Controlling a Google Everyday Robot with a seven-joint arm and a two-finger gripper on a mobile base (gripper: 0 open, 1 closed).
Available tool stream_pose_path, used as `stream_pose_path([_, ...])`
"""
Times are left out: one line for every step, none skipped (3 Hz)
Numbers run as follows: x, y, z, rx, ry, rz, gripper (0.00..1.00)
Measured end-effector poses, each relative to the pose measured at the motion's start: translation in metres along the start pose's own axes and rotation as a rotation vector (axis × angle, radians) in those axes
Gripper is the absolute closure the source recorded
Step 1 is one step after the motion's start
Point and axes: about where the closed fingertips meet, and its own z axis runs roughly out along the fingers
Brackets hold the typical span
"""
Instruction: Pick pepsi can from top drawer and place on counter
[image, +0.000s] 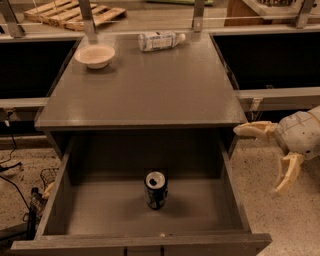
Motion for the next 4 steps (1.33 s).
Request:
stream_pose_path([0.01, 0.009, 0.036, -0.068, -0.045, -0.023, 0.0])
stream_pose_path([0.013, 0.006, 0.04, -0.062, -0.055, -0.021, 0.0])
stream_pose_path([0.014, -0.01, 0.048, -0.048, -0.1, -0.027, 0.0])
stream_pose_path([0.017, -0.031, 0.056, -0.027, -0.154, -0.025, 0.0])
